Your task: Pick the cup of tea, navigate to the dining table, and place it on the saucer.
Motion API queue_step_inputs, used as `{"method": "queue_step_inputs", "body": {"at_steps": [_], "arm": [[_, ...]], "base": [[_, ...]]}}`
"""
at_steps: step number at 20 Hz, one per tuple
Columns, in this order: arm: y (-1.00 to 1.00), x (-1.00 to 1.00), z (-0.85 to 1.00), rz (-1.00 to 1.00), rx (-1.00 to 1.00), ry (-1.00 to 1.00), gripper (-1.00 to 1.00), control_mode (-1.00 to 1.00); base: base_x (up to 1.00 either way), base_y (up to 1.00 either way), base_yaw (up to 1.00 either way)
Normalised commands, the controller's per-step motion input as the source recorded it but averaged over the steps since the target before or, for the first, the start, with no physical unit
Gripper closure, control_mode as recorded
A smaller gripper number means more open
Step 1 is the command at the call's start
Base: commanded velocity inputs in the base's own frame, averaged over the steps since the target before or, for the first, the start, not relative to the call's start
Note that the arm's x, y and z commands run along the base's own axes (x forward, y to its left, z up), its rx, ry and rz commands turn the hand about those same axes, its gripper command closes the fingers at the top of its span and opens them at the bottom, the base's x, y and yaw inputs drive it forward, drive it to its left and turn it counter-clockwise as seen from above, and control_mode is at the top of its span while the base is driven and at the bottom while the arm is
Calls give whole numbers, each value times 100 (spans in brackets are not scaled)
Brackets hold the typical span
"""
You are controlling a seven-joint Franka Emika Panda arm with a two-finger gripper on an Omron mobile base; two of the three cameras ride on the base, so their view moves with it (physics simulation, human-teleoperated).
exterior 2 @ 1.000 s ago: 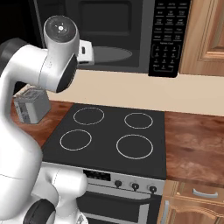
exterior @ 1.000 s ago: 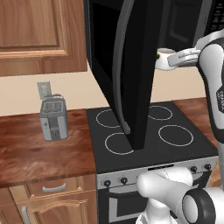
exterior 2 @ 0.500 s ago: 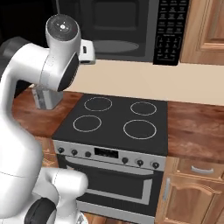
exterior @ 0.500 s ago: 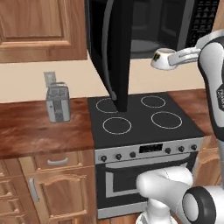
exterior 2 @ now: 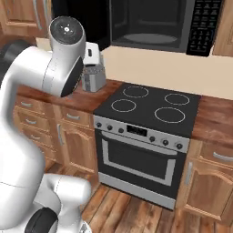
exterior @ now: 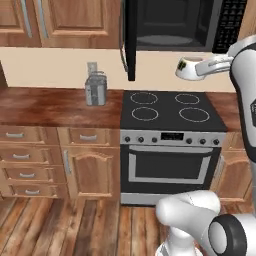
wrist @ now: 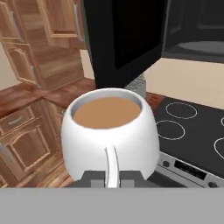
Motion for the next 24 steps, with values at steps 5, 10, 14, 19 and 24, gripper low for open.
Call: {"method": "queue_step_inputs", "body": {"at_steps": [5, 10, 14, 19, 24], "arm": [[0, 0, 0, 0, 0, 0, 100, 100], [0, 0, 0, 0, 0, 0, 100, 100], [0, 0, 0, 0, 0, 0, 100, 100], [0, 0, 0, 0, 0, 0, 100, 100], [0, 0, 0, 0, 0, 0, 100, 100]], "base": [[-93, -15, 78], [-50, -6, 99], [-28, 0, 100], [-16, 0, 100], [-3, 0, 100]]}}
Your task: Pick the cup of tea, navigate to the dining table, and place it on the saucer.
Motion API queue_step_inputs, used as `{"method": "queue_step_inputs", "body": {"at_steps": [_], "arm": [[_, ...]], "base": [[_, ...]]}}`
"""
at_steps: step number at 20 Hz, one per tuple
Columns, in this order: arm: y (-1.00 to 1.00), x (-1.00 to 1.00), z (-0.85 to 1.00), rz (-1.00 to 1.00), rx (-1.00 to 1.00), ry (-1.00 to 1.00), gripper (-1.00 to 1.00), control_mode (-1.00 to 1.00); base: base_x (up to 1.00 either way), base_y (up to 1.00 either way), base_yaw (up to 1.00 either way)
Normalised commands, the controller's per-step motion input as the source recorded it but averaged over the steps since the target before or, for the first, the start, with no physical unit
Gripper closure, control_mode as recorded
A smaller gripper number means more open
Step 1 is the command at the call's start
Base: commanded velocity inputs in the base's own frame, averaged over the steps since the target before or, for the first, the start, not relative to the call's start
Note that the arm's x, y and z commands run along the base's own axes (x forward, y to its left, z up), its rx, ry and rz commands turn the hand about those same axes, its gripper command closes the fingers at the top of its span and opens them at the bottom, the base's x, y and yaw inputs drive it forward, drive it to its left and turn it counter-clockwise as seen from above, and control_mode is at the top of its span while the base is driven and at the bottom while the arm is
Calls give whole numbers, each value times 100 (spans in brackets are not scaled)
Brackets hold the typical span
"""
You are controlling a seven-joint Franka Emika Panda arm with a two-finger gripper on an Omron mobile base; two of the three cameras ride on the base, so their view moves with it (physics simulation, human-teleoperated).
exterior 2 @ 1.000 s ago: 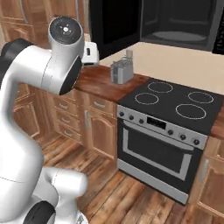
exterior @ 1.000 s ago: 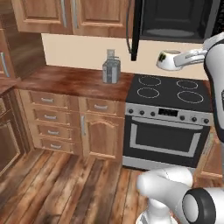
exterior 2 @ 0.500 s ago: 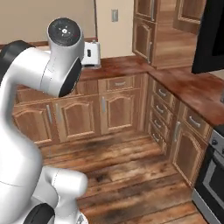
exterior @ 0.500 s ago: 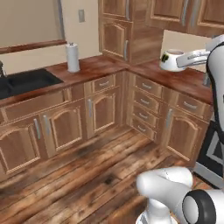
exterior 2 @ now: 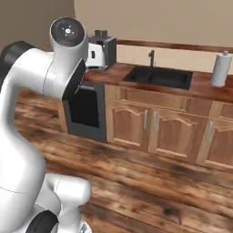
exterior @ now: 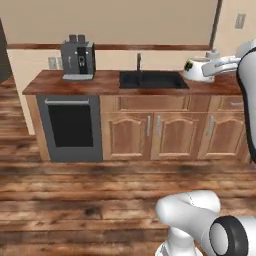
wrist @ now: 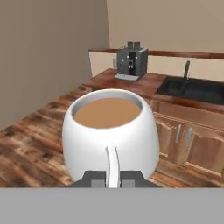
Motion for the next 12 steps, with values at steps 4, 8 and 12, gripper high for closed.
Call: {"method": "queue_step_inputs", "body": {"at_steps": [4, 8, 12], "arm": [[0, 0, 0, 0, 0, 0, 100, 100], [0, 0, 0, 0, 0, 0, 100, 100], [0, 0, 0, 0, 0, 0, 100, 100]], "base": [[-6, 0, 100], [-3, 0, 100], [0, 0, 100]]}}
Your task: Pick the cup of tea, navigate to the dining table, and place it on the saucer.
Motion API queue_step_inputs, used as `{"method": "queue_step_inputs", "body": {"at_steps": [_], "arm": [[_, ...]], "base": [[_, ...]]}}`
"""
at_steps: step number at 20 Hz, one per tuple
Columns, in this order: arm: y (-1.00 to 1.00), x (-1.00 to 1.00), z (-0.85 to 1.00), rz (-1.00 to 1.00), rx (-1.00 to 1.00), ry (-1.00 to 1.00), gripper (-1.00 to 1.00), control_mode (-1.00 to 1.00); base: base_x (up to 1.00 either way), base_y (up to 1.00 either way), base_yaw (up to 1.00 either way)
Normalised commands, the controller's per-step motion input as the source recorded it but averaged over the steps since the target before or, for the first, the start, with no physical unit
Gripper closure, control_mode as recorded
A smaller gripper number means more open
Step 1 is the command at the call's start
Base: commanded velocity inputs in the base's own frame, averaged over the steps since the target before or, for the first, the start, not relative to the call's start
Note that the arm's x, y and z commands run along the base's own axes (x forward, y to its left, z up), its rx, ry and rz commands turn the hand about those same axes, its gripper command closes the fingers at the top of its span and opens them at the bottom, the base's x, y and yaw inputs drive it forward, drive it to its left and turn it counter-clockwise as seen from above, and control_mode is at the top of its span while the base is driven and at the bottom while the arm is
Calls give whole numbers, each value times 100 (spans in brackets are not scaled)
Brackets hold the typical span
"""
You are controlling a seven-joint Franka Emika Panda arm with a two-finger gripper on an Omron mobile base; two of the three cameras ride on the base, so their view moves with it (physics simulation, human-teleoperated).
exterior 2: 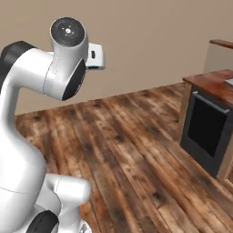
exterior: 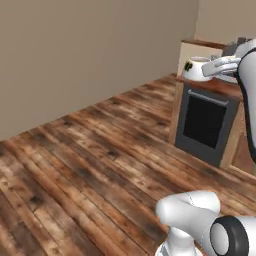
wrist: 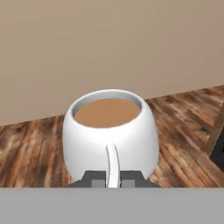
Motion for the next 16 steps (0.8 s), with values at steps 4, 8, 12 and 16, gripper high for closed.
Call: {"method": "queue_step_inputs", "body": {"at_steps": [4, 8, 12, 16], "arm": [[0, 0, 0, 0, 0, 0, 100, 100], [0, 0, 0, 0, 0, 0, 100, 100], [0, 0, 0, 0, 0, 0, 100, 100], [0, 0, 0, 0, 0, 0, 100, 100]], "base": [[10, 0, 97], [85, 0, 73], [100, 0, 41], [100, -14, 5]]}}
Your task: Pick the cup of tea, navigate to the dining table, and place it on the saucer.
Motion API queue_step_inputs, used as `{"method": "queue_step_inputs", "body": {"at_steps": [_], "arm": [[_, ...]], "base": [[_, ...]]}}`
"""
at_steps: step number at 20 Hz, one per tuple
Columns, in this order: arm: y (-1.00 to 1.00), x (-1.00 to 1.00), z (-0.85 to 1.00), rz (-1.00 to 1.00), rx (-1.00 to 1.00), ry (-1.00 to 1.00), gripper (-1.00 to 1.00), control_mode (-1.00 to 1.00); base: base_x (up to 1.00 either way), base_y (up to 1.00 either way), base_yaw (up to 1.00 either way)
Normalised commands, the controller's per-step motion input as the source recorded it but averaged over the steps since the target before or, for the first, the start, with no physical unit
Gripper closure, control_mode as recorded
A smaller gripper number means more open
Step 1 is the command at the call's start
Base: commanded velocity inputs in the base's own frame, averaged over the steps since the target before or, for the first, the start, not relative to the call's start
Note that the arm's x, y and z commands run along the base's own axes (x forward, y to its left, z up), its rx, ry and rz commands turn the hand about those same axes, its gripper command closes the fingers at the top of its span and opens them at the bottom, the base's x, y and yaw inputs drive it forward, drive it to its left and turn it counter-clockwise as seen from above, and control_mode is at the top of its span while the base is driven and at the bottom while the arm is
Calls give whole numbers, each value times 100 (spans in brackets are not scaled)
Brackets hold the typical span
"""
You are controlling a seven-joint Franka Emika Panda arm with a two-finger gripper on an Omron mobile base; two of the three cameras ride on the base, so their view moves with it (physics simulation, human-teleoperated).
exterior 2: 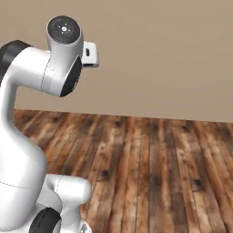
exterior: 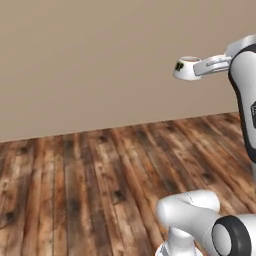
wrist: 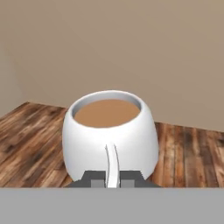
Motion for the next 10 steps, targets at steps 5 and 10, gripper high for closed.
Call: {"method": "queue_step_inputs", "body": {"at_steps": [5, 10], "arm": [[0, 0, 0, 0, 0, 0, 100, 100], [0, 0, 0, 0, 0, 0, 100, 100]], "base": [[100, -22, -1], [100, -23, -11]]}}
